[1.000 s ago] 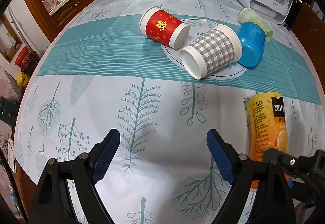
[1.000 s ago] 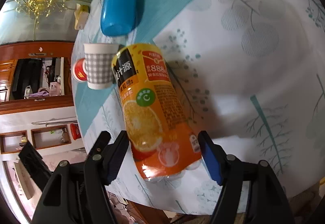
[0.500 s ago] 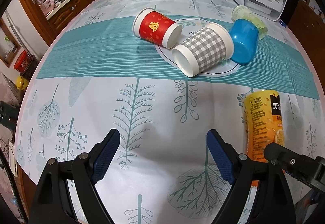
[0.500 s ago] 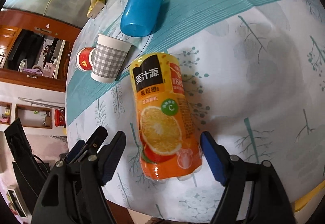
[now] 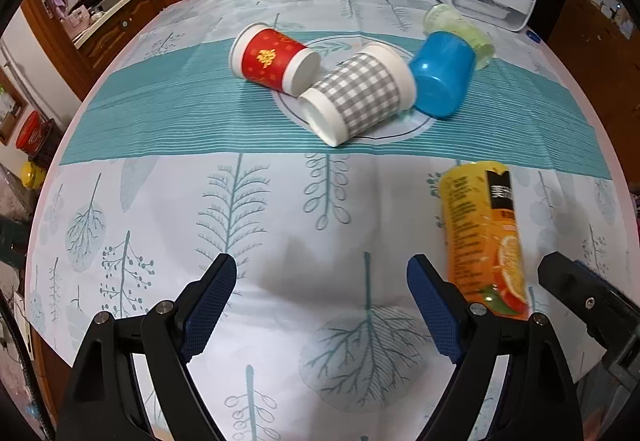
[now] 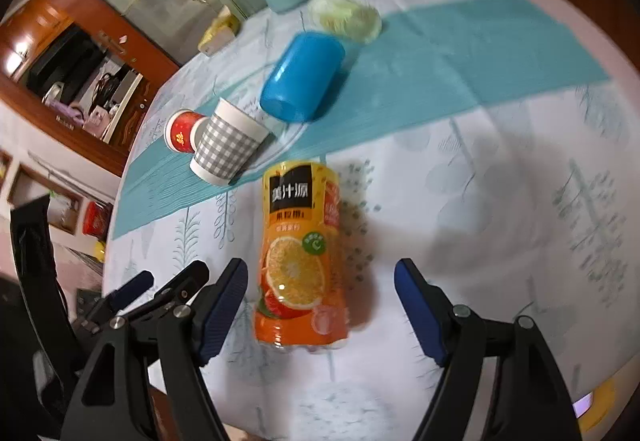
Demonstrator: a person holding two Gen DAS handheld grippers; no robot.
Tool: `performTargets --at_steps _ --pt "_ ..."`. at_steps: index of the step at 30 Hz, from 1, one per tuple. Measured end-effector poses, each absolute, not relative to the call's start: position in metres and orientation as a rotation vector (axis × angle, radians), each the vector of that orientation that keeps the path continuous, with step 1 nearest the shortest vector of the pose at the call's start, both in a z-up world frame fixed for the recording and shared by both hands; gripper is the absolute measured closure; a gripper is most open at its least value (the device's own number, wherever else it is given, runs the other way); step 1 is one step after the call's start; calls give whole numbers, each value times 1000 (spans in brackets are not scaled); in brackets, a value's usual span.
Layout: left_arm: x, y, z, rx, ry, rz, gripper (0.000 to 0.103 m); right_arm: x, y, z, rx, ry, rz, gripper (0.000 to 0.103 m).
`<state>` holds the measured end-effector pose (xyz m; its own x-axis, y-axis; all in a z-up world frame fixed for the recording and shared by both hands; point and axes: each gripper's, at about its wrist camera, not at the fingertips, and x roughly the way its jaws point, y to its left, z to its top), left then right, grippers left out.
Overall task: Flip cup upright
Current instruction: 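Carry the orange cup toward the left tool, set it down, open right tool, then close the left tool around the middle of the orange cup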
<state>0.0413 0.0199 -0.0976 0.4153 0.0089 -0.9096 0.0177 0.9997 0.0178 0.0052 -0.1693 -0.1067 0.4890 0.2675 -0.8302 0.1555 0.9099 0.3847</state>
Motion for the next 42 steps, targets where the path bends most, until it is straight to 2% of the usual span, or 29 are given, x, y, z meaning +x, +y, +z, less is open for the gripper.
performTargets --at_steps 20,42 --pt "29 -16 -80 43 1147 -103 17 -33 -184 -81 109 906 -12 27" --pt "59 -54 -101 45 1259 -209 17 -29 -211 -95 104 931 -32 27"
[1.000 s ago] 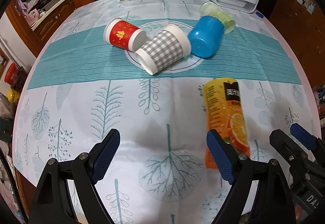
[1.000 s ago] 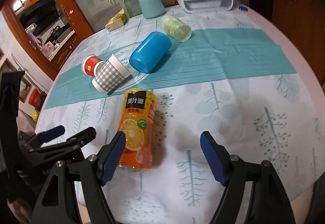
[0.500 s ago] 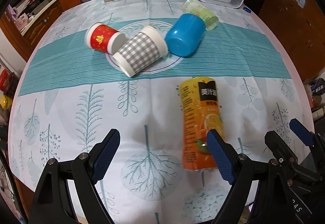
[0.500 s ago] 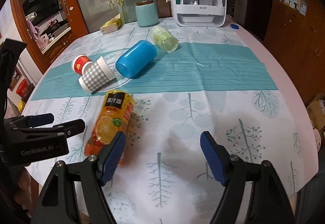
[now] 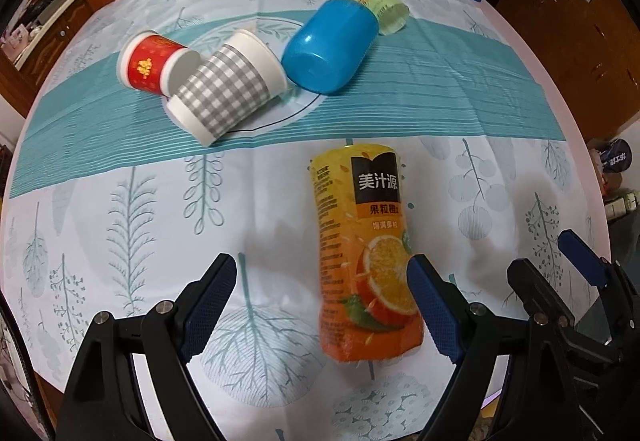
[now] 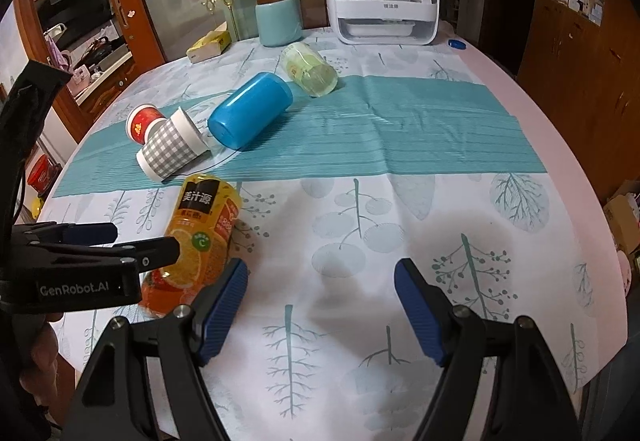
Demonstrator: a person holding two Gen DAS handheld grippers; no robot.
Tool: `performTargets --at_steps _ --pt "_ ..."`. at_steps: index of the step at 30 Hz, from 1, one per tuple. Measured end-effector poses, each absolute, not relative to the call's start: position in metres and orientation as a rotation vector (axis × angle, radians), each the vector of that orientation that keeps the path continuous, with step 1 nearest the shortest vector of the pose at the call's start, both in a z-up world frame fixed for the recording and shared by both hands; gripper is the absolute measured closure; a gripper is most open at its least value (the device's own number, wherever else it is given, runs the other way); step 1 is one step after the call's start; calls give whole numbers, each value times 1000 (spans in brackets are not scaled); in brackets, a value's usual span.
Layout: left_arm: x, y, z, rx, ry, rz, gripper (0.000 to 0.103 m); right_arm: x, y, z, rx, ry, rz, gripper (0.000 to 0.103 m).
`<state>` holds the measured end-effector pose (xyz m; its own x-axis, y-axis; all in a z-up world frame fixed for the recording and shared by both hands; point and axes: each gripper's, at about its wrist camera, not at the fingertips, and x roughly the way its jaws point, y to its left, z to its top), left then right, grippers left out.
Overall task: Flip cup upright
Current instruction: 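Close the left tool around the middle of the orange cup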
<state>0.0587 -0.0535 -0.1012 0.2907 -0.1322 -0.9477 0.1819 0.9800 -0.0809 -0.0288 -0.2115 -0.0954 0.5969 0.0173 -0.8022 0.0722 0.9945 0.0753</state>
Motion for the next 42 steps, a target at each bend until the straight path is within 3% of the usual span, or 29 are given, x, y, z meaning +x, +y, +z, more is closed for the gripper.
performTargets --at_steps 42 --pt "120 -96 -161 40 1456 -297 17 -13 -223 -115 182 1009 13 27"
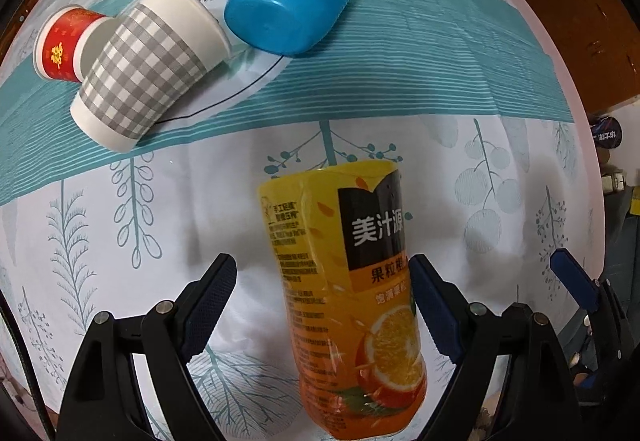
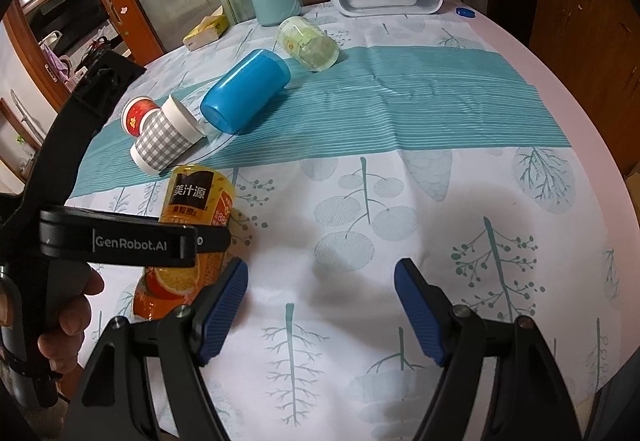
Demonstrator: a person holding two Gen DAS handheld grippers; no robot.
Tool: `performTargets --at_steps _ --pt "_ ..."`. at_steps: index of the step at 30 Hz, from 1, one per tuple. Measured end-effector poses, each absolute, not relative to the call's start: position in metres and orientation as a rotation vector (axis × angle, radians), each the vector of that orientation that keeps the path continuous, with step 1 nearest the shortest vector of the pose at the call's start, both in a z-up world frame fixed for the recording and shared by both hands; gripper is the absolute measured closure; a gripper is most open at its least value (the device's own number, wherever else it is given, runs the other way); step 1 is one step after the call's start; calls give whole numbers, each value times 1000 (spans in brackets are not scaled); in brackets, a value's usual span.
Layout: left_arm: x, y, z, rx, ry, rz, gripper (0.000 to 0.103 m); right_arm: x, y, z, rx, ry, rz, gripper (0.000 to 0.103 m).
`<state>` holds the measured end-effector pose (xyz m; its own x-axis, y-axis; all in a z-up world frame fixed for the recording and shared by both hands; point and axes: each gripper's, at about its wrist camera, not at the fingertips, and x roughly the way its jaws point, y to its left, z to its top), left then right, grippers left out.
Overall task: Flip cup upright
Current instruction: 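Close the left tool around the middle of the orange cup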
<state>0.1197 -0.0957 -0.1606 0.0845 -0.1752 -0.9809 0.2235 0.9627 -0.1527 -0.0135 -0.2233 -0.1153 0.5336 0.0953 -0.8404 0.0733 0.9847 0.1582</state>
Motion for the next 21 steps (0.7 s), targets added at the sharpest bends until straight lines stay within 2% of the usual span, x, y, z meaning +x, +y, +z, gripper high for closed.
performTargets --at_steps 3,6,9,17,21 --pt "118 -97 -162 45 1451 -295 18 -11 -225 -119 195 1023 14 27" --pt "117 -97 -158 39 1438 -303 31 -10 -226 -120 204 1030 14 27" --pt "116 -97 -153 35 1429 -307 37 -10 -225 -120 199 1024 14 27" --pt "111 -98 -132 81 1338 -291 40 -12 -218 -115 190 1014 30 27" --pt "102 -103 -119 122 1282 -288 57 -13 -217 -113 190 1011 34 27"
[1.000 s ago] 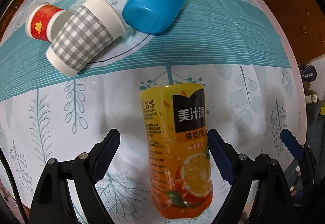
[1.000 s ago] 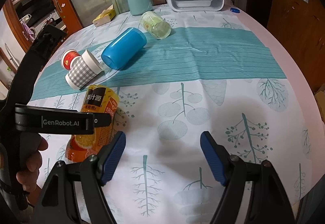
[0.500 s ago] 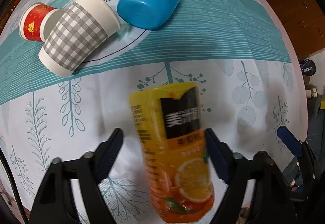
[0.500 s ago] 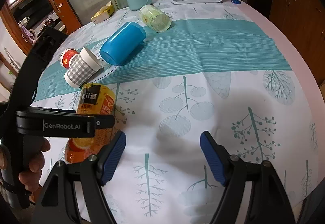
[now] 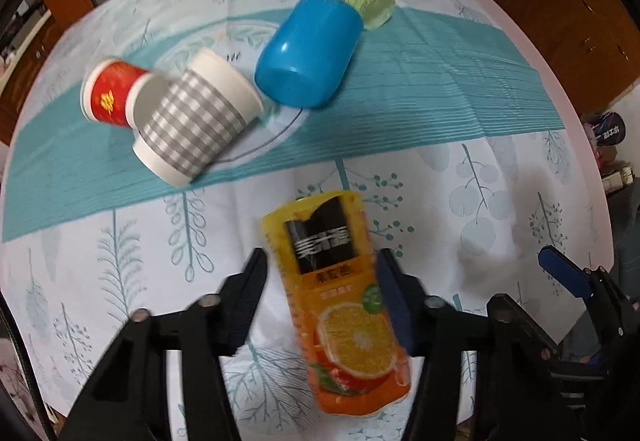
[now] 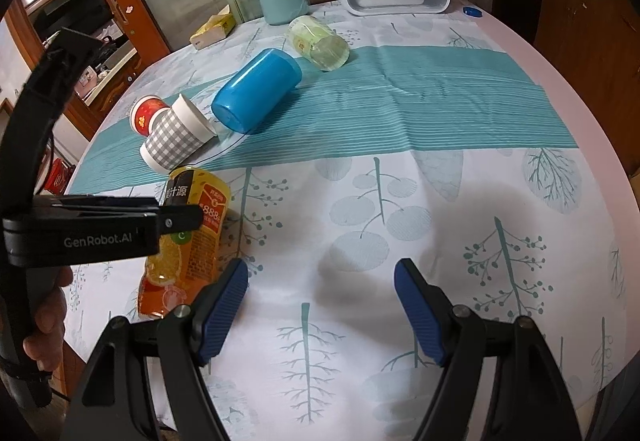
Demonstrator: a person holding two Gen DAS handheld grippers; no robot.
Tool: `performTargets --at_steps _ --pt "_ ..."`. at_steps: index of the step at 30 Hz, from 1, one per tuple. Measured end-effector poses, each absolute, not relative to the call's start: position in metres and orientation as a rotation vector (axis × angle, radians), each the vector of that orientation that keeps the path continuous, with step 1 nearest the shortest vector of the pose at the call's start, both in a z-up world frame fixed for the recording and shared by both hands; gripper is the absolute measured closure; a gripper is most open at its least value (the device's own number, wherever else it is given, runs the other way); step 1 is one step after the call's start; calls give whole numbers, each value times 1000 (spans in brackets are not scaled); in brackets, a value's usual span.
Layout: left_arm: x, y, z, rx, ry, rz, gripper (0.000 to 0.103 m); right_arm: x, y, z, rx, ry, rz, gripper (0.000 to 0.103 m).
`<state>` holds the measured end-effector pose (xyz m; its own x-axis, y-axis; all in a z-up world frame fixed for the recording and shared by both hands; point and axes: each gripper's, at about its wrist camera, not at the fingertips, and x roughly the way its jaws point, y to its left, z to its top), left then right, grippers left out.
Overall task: Flip cup upright
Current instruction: 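Close the left tool around the middle of the orange cup, then lift the orange cup with the left tool and rotate it open end up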
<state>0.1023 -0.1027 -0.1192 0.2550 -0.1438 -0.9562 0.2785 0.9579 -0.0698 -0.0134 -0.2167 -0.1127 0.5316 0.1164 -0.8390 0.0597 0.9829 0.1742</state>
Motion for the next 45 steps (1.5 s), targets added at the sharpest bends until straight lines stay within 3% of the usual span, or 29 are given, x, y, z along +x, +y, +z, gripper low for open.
performTargets --at_steps 6,10,14,15,20,26,32,39,45 --pt "107 -100 -119 105 1310 -307 57 -15 -218 -111 196 1006 31 27" --pt "113 -93 -128 96 1361 -289 42 -15 -218 -111 196 1005 33 27" --pt "117 -93 -139 84 1390 -293 43 -16 -218 -109 197 1003 36 27" --pt "117 -93 -141 79 1396 -301 49 -16 -218 -109 196 1003 36 27" --pt "113 -93 -131 62 1349 -320 54 -16 -218 -109 202 1005 37 27" --pt "103 -88 -100 54 1173 -290 54 -16 -216 -106 193 983 38 27" --pt "94 -83 -81 53 876 -240 53 -15 -211 -102 195 946 57 27" --pt "98 -68 -99 -86 670 -285 53 -16 -209 -103 208 948 68 27" --pt "83 -74 -119 -4 565 -285 53 -19 -210 -102 207 946 64 27"
